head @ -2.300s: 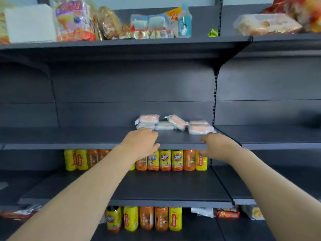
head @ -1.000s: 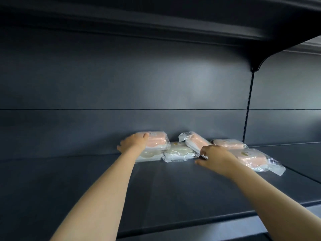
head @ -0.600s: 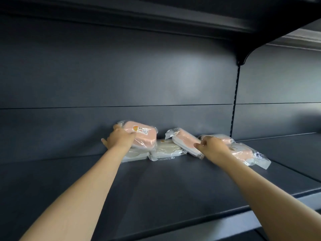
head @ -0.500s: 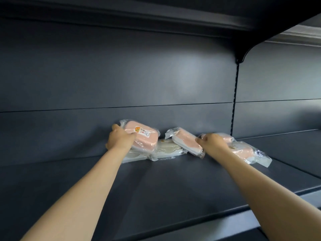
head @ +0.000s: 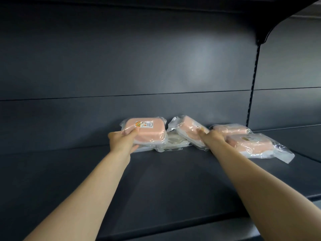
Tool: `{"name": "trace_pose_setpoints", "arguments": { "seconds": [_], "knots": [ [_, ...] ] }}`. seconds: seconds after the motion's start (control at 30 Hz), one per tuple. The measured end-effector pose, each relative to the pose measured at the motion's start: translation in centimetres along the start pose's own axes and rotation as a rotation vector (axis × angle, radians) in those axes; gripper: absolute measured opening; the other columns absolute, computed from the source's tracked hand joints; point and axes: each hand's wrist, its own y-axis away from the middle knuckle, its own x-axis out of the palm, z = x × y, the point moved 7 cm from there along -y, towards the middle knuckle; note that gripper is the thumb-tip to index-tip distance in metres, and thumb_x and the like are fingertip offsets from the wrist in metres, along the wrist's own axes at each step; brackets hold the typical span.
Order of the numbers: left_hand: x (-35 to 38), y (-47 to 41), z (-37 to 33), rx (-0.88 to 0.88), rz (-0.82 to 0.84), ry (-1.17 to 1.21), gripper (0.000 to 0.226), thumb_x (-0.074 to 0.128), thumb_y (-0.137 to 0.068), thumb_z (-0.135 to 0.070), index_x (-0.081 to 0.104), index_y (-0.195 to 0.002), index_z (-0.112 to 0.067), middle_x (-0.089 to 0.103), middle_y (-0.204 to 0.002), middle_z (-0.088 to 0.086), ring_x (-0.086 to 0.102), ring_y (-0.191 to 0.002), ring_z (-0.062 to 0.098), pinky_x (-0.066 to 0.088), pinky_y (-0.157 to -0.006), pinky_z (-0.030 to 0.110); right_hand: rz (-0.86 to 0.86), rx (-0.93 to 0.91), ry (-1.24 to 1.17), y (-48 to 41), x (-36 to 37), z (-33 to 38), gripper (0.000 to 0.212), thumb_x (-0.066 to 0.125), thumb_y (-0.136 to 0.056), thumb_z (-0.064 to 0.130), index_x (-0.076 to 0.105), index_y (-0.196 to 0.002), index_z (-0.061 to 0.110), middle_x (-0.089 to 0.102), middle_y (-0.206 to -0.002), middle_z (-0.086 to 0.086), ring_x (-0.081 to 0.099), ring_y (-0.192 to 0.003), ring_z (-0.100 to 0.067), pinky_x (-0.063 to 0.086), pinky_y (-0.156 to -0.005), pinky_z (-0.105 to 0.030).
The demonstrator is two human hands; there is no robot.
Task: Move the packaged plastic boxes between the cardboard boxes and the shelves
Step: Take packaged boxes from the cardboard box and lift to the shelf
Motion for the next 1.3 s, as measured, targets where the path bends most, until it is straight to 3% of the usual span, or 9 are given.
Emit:
{"name": "trace_pose_setpoints", "arguments": {
  "seconds": [0.17, 0.4, 0.57, 0.77, 1.03, 1.17, 1.23, 1.3],
  "knots": [
    [-1.1, -0.4, 1.0, -0.052, -0.028, -0.024, 0.058, 0.077, -0.076, -0.014, 0.047, -0.123, 0.002, 0.057, -0.122, 0.013, 0.061, -0.104, 0.021, 0.052, -0.057, 0.023, 0.019, -0.057, -0.056, 0.5, 1.1, 0.2, 0.074, 0.053, -0.090, 0.052, 0.042, -0.137, -0.003, 0.051, -0.136, -0.018, 0.048, -0.126, -0.032, 0.036, -0.103, -0.033],
    [-2.4, 0.1, 0.5, -0.038, -0.006, -0.027, 0.040, 0.073, -0.080, -0.013, 0.057, -0.115, -0.003, 0.062, -0.116, 0.010, 0.063, -0.097, 0.019, 0.052, -0.075, 0.027, -0.066, -0.064, -0.189, 2.5, 0.8, -0.2, 0.080, 0.072, -0.076, 0.049, 0.046, -0.128, -0.006, 0.062, -0.118, -0.017, 0.059, -0.109, -0.033, 0.041, -0.079, -0.030],
    [-3.7, 2.3, -0.8, -0.027, 0.026, 0.016, 0.046, 0.073, -0.080, -0.013, 0.054, -0.121, -0.007, 0.063, -0.117, 0.006, 0.064, -0.097, 0.013, 0.054, -0.070, 0.024, -0.122, -0.139, -0.312, 4.7, 0.0, -0.1, 0.083, 0.081, -0.067, 0.045, 0.044, -0.125, -0.003, 0.058, -0.107, -0.011, 0.057, -0.097, -0.028, 0.045, -0.085, -0.036],
    [-5.3, 7.1, -2.1, -0.033, 0.091, 0.033, 0.050, 0.073, -0.079, -0.014, 0.051, -0.124, -0.007, 0.064, -0.116, 0.006, 0.065, -0.101, 0.016, 0.055, -0.072, 0.023, -0.094, -0.178, -0.365, 9.6, -1.8, -1.0, 0.036, 0.074, -0.078, 0.039, 0.055, -0.086, 0.010, 0.057, -0.083, -0.007, 0.053, -0.080, -0.024, 0.039, -0.070, -0.028],
    [-7.6, 18.7, -5.0, -0.006, 0.058, 0.058, 0.046, 0.070, -0.082, -0.013, 0.051, -0.124, -0.011, 0.061, -0.115, 0.005, 0.062, -0.105, 0.018, 0.053, -0.081, 0.028, -0.086, -0.242, -0.464, 17.6, -7.4, -3.5, 0.044, 0.072, -0.080, 0.041, 0.060, -0.104, 0.007, 0.062, -0.092, -0.007, 0.056, -0.083, -0.023, 0.040, -0.071, -0.029],
    [-8.8, 26.7, -5.6, 0.034, 0.012, 0.096, 0.035, 0.069, -0.084, -0.013, 0.049, -0.112, -0.016, 0.060, -0.104, -0.001, 0.061, -0.103, 0.016, 0.052, -0.084, 0.028, -0.040, -0.283, -0.553, 22.0, -10.3, -6.0, 0.050, 0.076, -0.076, 0.041, 0.058, -0.110, 0.009, 0.063, -0.100, -0.002, 0.058, -0.090, -0.020, 0.044, -0.078, -0.031],
    [-9.6, 30.6, -5.2, 0.033, -0.040, 0.117, 0.036, 0.069, -0.084, -0.015, 0.047, -0.112, -0.016, 0.059, -0.108, -0.001, 0.061, -0.103, 0.016, 0.053, -0.083, 0.027, -0.015, -0.312, -0.594, 24.0, -11.6, -7.9, 0.049, 0.078, -0.073, 0.042, 0.060, -0.103, 0.007, 0.065, -0.093, -0.001, 0.060, -0.086, -0.018, 0.047, -0.075, -0.029],
    [-10.2, 34.4, -4.3, 0.024, -0.062, 0.158, 0.028, 0.069, -0.084, -0.014, 0.049, -0.105, -0.016, 0.060, -0.109, 0.001, 0.061, -0.105, 0.016, 0.053, -0.087, 0.029, 0.016, -0.341, -0.563, 26.6, -12.7, -9.9, 0.033, 0.076, -0.077, 0.039, 0.057, -0.081, 0.012, 0.056, -0.073, 0.003, 0.052, -0.065, -0.010, 0.039, -0.058, -0.022]
  ]
}}
